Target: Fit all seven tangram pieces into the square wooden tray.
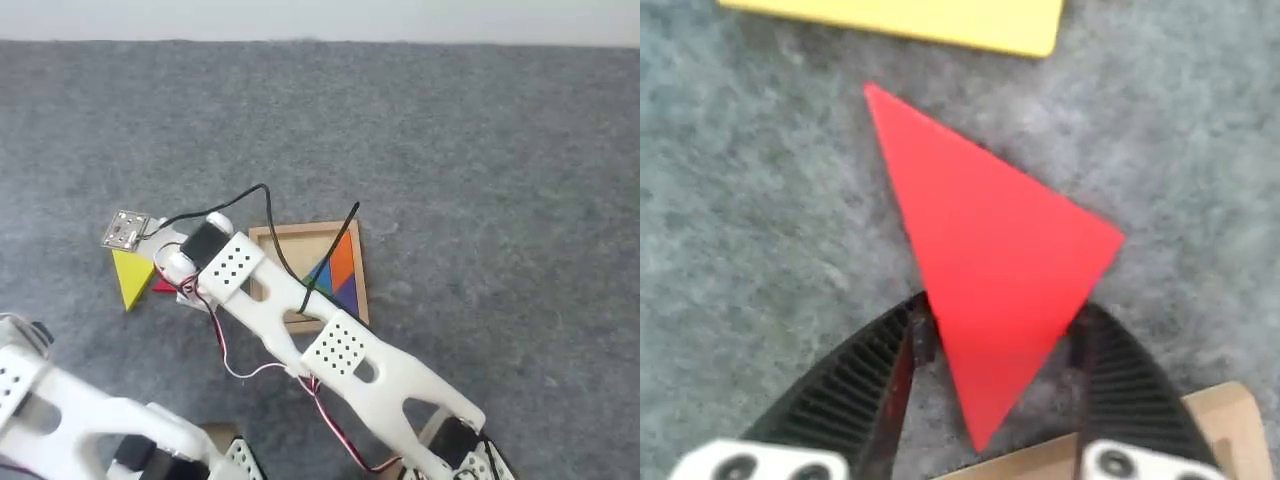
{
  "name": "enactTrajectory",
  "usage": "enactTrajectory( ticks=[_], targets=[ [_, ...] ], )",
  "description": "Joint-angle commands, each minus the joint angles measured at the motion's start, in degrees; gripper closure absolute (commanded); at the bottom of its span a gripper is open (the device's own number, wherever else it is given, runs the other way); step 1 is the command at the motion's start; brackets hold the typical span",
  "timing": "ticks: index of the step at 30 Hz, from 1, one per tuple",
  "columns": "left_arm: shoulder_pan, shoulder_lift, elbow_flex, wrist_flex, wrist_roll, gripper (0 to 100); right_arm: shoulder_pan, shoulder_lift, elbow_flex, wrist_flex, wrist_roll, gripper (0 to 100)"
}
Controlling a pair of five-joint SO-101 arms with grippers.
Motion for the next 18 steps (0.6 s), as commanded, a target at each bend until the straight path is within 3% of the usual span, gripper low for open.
enactTrajectory(
  ticks=[1, 6, 9, 13, 18],
  targets=[
    [0.09, -1.93, -0.75, 0.09, -2.37, 77, 1.63, -3.30, -0.44, 3.47, 7.47, 68.6],
    [0.44, -1.67, -0.22, 0.09, -4.04, 77, 0.31, -5.76, -3.08, 5.93, 8.79, 67.3],
    [3.78, -1.67, -0.31, 0.18, -3.52, 77, 0.22, -5.93, -2.90, 6.02, 8.26, 75.2],
    [10.37, -0.53, -0.13, -0.88, 4.66, 77, 2.51, -6.55, -3.34, 6.29, 7.38, 93.5],
    [20.04, 7.21, -3.47, -2.29, 11.96, 77, 7.25, -11.21, -3.52, 6.46, 3.34, 93.7]
  ],
)
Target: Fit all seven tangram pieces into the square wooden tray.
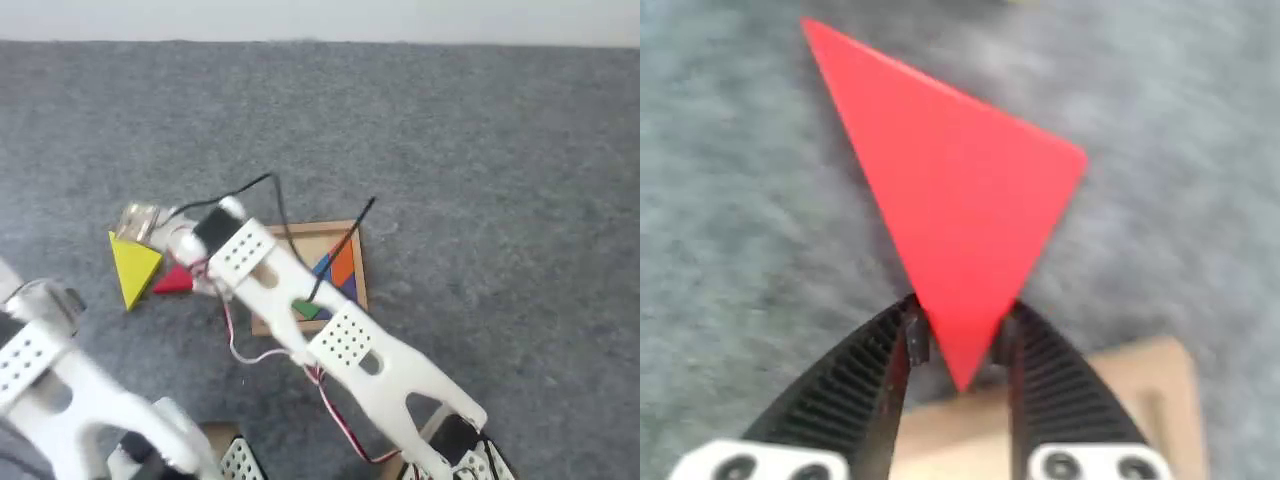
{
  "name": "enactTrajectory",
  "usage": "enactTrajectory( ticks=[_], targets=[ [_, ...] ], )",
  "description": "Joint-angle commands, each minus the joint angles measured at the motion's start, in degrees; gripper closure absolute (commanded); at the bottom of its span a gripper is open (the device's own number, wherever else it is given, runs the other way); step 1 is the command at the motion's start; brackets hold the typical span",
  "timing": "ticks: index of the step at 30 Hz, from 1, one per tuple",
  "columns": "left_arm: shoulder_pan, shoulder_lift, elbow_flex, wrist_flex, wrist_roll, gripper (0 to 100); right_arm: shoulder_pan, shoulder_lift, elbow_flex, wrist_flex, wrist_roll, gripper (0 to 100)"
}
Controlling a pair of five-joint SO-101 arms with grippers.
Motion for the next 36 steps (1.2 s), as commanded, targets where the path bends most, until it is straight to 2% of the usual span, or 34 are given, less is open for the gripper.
enactTrajectory(
  ticks=[1, 4, 10, 17, 23, 27, 32, 36],
  targets=[
    [8.70, 9.05, -5.23, -1.67, 5.10, 77, 5.58, -10.07, -2.64, 2.68, -4.22, 93.7],
    [11.60, 21.10, -12.62, -0.79, 5.19, 77, 8.40, -14.37, -1.67, 2.77, -6.77, 93.7],
    [15.47, 41.49, -30.81, 9.85, 3.25, 71, 11.82, -26.59, 11.78, 2.68, -8.53, 93.7],
    [18.55, 50.46, -43.91, 6.86, 0.79, 70, 16.57, -44.26, 28.40, 2.68, -8.62, 93.7],
    [26.81, 54.15, -47.52, 3.08, -18.81, 70, 20.18, -57.36, 53.89, 1.27, -8.26, 93.7],
    [31.21, 54.95, -47.08, -1.32, -36.84, 70, 23.96, -67.12, 71.74, -3.74, -5.71, 93.7],
    [36.48, 55.65, -46.90, 3.69, -56.35, 70, 29.49, -84.88, 100.13, -14.37, -2.73, 93.7],
    [38.59, 56.97, -47.08, 3.96, -64.62, 70, 36.70, -98.77, 121.85, -24.31, -0.88, 93.3]
  ],
)
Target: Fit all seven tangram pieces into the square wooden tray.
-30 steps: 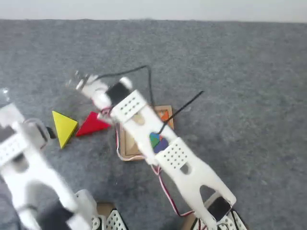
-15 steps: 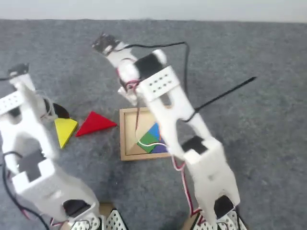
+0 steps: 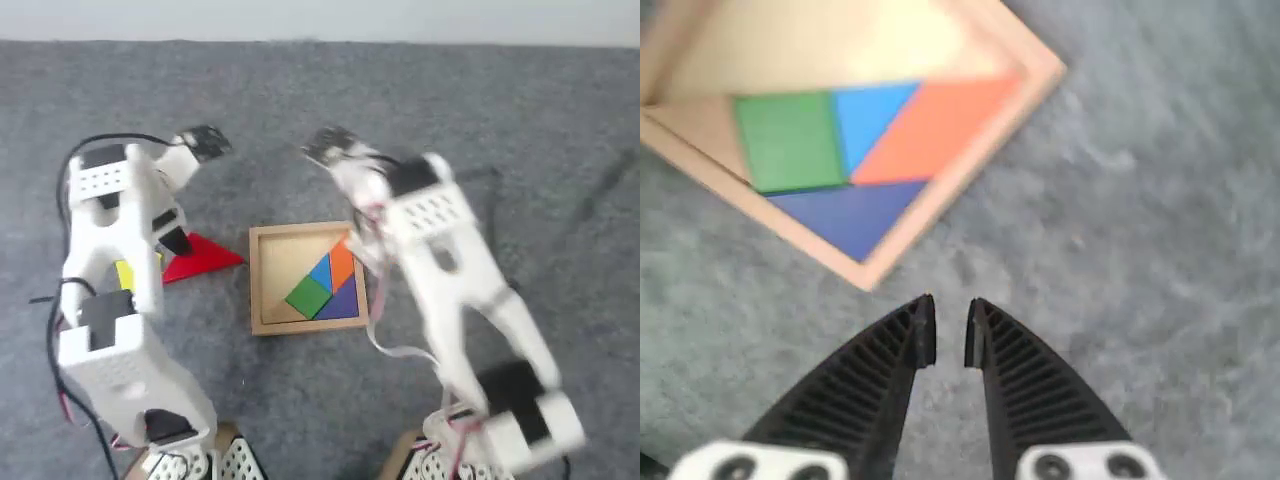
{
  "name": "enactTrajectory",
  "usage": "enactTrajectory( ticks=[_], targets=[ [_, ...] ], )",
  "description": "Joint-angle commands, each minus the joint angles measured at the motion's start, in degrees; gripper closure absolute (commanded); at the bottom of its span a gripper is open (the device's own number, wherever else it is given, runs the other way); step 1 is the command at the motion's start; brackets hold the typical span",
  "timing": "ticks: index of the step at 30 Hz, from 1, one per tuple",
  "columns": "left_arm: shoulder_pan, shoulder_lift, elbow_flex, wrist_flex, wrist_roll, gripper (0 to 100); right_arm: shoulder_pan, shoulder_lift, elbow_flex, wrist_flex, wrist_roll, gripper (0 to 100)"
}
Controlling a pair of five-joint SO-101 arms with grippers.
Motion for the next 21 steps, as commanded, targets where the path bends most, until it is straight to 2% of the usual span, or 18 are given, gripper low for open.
enactTrajectory(
  ticks=[1, 5, 9, 14, 21],
  targets=[
    [2.37, 1.14, -2.42, 0.88, -10.29, 70, 7.60, -18.15, 24.09, -10.33, 2.29, 93.3],
    [3.43, 4.57, -2.51, 0.70, -15.38, 70, 8.66, -22.64, 34.81, -14.55, 1.93, 93.2],
    [4.57, 6.33, -2.51, -0.97, -15.91, 70, 8.92, -22.46, 41.67, -21.05, 1.14, 93.2],
    [4.66, 6.59, -2.77, -1.14, -16.09, 70, 8.66, -22.29, 46.15, -25.80, 1.23, 93.2],
    [2.73, 7.03, -2.77, -1.05, -15.74, 70, 8.57, -22.29, 47.30, -25.89, 2.90, 93.2]
  ],
)
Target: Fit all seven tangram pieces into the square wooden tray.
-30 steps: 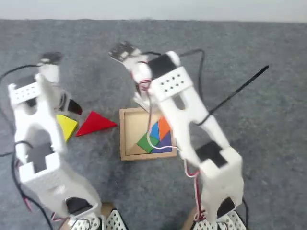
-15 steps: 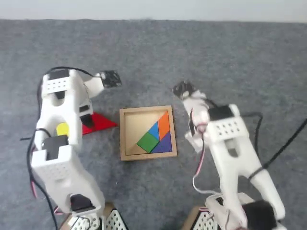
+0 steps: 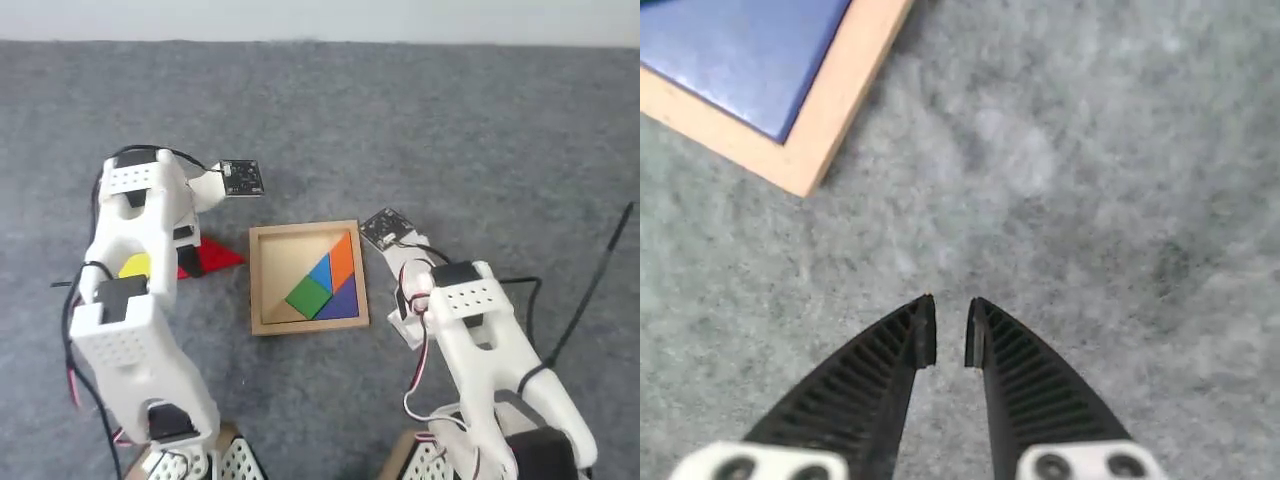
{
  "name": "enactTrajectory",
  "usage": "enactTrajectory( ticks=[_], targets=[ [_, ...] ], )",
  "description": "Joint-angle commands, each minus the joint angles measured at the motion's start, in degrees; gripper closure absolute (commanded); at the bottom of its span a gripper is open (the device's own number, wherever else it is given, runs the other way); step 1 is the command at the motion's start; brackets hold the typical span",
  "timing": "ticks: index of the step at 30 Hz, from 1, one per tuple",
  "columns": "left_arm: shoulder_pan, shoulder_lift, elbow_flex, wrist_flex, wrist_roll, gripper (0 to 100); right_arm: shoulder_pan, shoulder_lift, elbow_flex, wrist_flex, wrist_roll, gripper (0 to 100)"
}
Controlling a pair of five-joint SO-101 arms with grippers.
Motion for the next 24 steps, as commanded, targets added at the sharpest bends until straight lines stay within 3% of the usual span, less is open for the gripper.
enactTrajectory(
  ticks=[1, 14, 24],
  targets=[
    [-1.41, -0.26, -2.24, -0.88, -0.26, 70, 0.48, -2.42, 0.18, -0.66, 1.23, 93.2],
    [-1.23, 1.85, -4.18, -0.35, 2.81, 70, 0.40, -2.42, 0.18, -0.57, 1.05, 93.2],
    [-0.26, 8.70, -16.48, 9.58, 4.57, 70, 0.40, -2.42, 0.18, -0.75, 1.23, 93.2]
  ],
)
